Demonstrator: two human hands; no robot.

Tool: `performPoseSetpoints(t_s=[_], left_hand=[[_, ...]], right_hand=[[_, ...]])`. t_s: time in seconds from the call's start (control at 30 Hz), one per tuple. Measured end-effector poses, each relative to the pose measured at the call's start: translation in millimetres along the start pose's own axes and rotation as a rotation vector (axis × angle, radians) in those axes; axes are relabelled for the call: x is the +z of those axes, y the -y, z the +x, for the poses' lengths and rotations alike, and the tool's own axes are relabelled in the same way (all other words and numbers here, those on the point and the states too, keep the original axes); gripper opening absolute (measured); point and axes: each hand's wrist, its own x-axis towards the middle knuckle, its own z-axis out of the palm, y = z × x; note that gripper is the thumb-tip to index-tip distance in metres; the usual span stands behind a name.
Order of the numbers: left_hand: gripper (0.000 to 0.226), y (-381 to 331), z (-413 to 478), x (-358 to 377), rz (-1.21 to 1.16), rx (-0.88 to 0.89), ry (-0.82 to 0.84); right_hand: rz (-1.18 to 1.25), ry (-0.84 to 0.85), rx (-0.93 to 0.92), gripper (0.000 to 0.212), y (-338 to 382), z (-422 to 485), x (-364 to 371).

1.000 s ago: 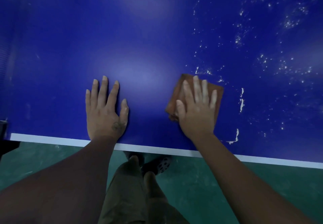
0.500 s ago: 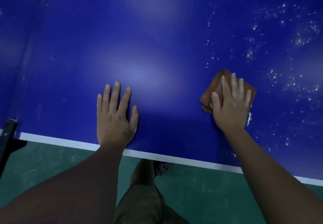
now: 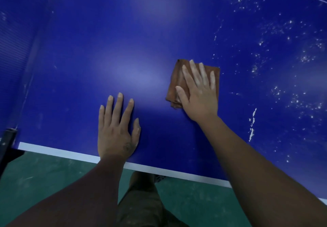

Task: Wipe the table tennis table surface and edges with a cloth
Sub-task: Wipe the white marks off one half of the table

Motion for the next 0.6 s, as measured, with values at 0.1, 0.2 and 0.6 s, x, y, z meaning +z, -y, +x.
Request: performPoseSetpoints(t_s=[0.1,0.2,0.6], left_hand=[[0.063,0.3,-0.5,-0.5,0.003,-0.007,0.017],[0.063,1.7,-2.2,0.5,-0.004,-0.002,0.021],[0.051,-20.2,50.5,-5.9,-0.076,0.026,-0.049]], right_hand=[[-0.005,-0.007,0.134,0.066,-48.7,-16.7,-8.5],[-0.047,0.026,0.329,0.067,-84.3,-33.3,-19.5],[-0.036,0.015,0.113,0.069,5.0,51.7,-6.1]])
